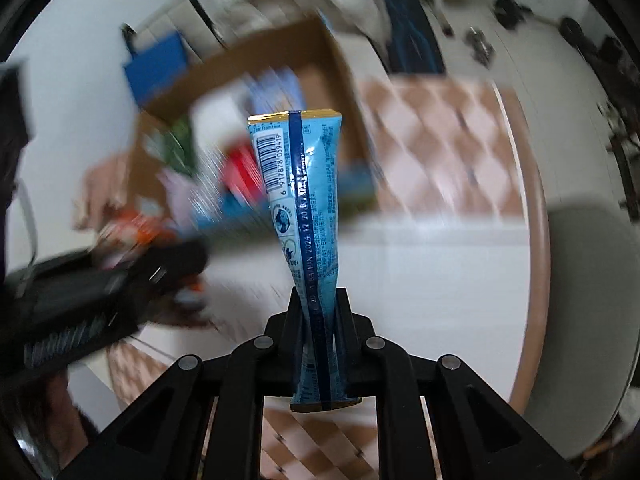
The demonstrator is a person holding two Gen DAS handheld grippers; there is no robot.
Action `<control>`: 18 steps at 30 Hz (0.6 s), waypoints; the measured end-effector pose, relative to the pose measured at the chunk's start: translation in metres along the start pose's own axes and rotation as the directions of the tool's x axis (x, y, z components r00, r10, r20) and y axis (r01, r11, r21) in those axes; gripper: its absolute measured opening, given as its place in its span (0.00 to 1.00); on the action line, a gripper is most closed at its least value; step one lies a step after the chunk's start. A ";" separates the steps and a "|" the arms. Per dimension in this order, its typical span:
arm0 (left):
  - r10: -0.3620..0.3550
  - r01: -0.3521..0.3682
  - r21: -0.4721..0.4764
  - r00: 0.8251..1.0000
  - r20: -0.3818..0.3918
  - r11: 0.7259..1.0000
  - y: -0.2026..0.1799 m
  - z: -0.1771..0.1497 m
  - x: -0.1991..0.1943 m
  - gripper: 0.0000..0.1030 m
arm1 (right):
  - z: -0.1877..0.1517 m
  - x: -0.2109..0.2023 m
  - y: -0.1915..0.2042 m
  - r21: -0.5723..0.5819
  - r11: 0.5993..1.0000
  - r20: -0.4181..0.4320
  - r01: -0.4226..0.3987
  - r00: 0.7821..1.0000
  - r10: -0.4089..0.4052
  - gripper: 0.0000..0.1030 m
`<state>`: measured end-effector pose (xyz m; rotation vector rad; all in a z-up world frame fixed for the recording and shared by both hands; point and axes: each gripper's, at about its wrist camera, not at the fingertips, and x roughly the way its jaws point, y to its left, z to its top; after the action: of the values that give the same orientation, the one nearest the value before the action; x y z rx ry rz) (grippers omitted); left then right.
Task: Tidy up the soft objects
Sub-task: 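Lower both items into the box and open both tools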
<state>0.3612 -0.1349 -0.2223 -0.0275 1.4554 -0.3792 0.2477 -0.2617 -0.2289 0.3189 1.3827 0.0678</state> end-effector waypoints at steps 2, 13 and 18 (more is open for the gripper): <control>0.010 -0.010 -0.024 1.000 -0.017 1.000 0.006 0.038 0.006 0.36 | 0.031 -0.002 0.005 -0.001 1.000 0.027 -0.004 1.000 0.004 0.14; -0.038 0.007 -0.132 0.972 -0.234 0.991 0.023 0.091 0.092 0.37 | 0.146 0.067 0.010 0.007 0.997 -0.027 0.083 0.996 -0.083 0.14; -0.075 0.029 -0.178 0.964 -0.255 0.984 0.030 0.084 0.111 0.50 | 0.162 0.097 0.001 -0.024 0.987 -0.106 0.157 0.982 -0.159 0.43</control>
<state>0.4569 -0.1537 -0.3254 -0.1616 1.7490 -0.3061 0.4241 -0.2676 -0.2967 0.1933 1.5095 -0.0363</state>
